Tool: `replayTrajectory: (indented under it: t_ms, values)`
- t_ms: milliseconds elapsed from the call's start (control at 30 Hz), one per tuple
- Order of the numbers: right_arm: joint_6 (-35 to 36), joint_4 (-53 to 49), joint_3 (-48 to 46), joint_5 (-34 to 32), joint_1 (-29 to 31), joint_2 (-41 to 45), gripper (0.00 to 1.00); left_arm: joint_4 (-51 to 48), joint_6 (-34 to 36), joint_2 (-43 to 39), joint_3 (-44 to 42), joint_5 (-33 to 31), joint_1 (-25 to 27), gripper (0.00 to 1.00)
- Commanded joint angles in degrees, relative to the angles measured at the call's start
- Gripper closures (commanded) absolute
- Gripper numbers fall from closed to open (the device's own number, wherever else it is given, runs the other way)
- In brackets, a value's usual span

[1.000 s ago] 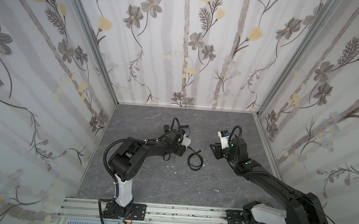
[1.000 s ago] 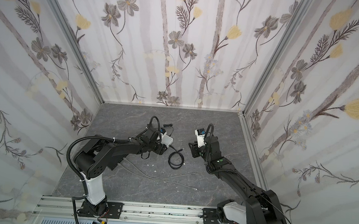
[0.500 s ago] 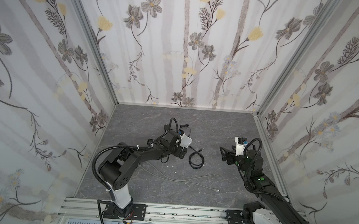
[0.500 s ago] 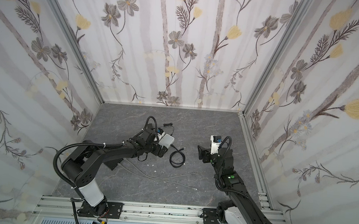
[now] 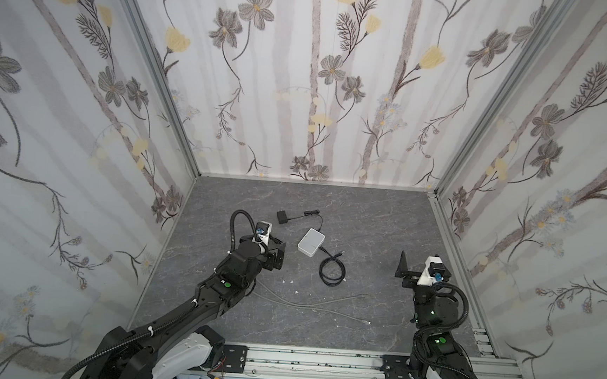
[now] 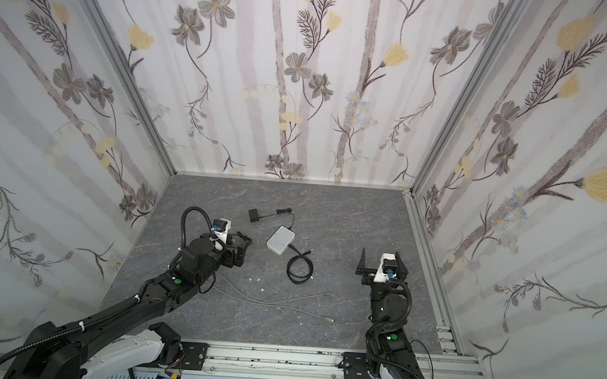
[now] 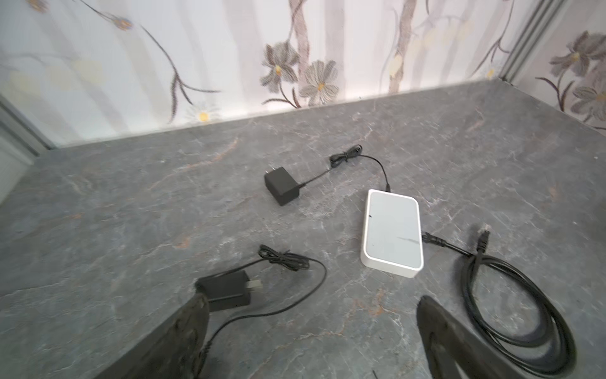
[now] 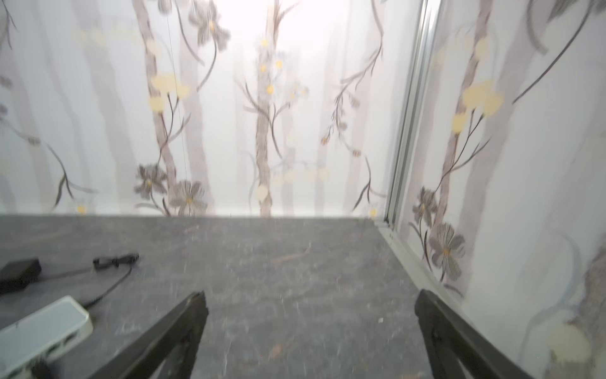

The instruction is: Insert the plug into the switch port

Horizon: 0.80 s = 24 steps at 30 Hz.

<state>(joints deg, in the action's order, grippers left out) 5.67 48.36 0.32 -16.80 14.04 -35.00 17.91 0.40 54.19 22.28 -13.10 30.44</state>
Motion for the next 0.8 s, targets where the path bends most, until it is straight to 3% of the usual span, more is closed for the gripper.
replayTrajectory:
  t_ms: [0, 100, 267, 367, 467, 633, 767]
  values:
    - [1.8, 19.1, -10.3, 0.6, -2.0, -6.9, 0.00, 6.8, 5.2, -3.0, -3.9, -6.3, -0.5, 0.00]
    - [0.0, 29.4, -8.7, 2.8, -3.2, -19.7, 0.00, 12.1, 7.6, -4.0, -7.8, -9.1, -1.7, 0.00]
    - [2.5, 52.6, -7.0, 7.0, -3.3, -43.0, 0.00, 20.9, 9.6, -1.7, -12.0, -6.0, -6.4, 0.00]
    - [2.4, 58.1, -4.8, 4.9, -3.5, -53.3, 0.00, 24.5, 8.0, -0.1, -13.7, -3.7, -9.9, 0.00]
    - [2.7, 57.9, -3.5, 4.5, -3.4, -54.7, 0.00, 26.7, 6.4, 1.1, -14.7, -2.4, -12.7, 0.00]
    - [0.5, 57.5, -2.0, -2.2, -3.4, -55.3, 0.00, 30.9, 5.3, 4.6, -15.6, -1.8, -16.1, 0.00]
    - [0.5, 57.4, -2.0, -2.2, -3.3, -55.2, 0.00, 36.7, 1.9, 10.4, -16.0, -1.9, -20.0, 0.00]
